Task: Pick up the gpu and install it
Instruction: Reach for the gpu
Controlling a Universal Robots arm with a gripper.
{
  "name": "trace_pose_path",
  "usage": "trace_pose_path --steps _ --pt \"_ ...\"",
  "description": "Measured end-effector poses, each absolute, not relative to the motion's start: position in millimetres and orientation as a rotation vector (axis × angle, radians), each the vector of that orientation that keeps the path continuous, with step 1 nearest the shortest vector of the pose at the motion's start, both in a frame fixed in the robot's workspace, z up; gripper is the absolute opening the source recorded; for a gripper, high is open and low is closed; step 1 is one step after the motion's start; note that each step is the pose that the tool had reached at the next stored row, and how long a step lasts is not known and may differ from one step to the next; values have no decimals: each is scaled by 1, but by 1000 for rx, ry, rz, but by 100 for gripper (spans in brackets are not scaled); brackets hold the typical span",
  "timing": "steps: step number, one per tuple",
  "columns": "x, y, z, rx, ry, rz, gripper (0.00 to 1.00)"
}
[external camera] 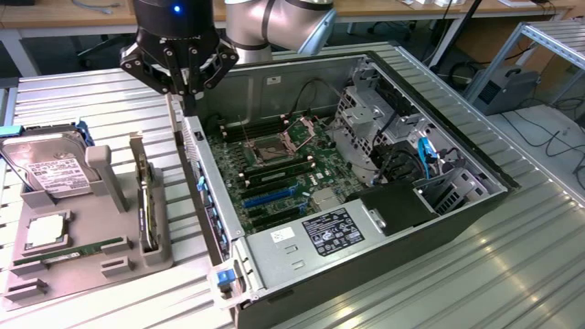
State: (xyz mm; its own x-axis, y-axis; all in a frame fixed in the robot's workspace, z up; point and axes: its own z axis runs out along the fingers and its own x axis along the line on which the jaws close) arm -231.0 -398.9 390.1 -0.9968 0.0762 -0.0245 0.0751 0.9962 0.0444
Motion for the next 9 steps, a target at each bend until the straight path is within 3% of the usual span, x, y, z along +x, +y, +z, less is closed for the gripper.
trace_pose_path --steps 9 --pt "-234 -399 390 118 3112 68 11"
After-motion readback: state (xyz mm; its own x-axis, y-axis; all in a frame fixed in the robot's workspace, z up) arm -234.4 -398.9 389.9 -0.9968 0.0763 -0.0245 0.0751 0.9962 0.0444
